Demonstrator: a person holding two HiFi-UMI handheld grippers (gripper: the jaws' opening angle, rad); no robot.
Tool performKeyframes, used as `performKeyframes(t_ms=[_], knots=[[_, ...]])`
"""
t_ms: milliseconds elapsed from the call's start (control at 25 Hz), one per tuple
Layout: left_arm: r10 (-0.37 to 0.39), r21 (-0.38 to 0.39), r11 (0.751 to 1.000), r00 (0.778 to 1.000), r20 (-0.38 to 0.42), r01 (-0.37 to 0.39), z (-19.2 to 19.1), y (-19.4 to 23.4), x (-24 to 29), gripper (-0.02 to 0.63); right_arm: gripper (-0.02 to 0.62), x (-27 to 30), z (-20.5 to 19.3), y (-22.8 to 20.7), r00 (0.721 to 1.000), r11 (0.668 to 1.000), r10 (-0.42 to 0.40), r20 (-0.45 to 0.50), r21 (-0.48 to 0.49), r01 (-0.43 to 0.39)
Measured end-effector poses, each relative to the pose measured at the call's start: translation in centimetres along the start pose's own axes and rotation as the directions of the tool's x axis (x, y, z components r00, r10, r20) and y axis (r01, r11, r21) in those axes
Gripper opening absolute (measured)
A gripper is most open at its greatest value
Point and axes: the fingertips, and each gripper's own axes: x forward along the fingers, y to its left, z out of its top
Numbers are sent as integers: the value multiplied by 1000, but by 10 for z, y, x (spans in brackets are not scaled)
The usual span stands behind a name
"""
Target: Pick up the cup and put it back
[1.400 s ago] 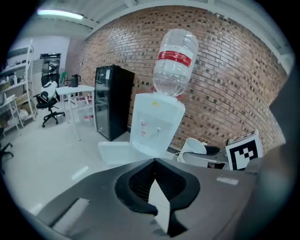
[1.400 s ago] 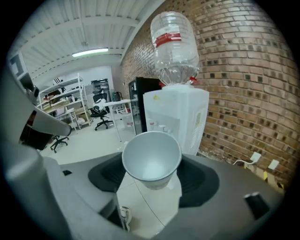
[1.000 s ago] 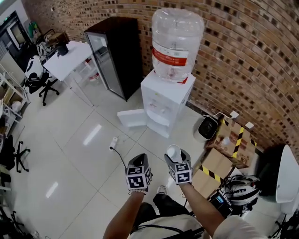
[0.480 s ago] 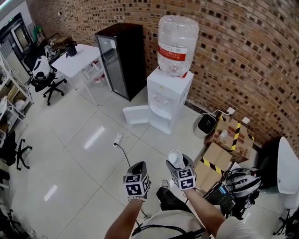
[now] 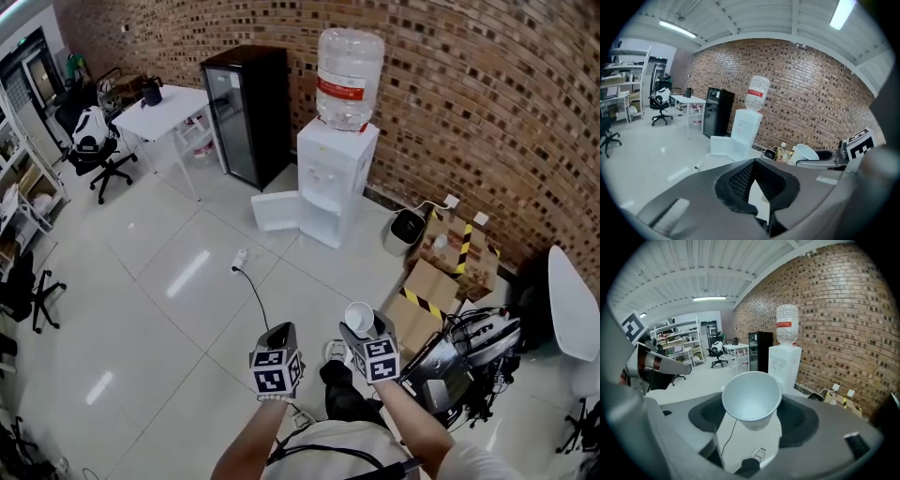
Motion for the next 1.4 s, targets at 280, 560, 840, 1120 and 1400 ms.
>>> performKeyframes(t_ms=[280,560,840,1120,1400], knots=[[-32,46,998,999,6,32,-27,-24,-48,3,339,-66,-34,21,999,999,-30,-9,43,31],[-64,52,997,998,26,62,-38,-43,-71,3,339,-95,-46,29,999,996,-46,-6,73,47],[-49,65,997,998,42,46,-34,-41,-79,3,339,-92,-45,42,998,997,-18,-56,73,22],[-55,94,994,998,41,51,-26,-45,-73,3,339,-83,-31,41,997,997,8,-72,82,-2],[-75,88,993,997,29,73,-20,-47,-63,3,337,-76,-23,40,997,997,21,-69,78,-16]])
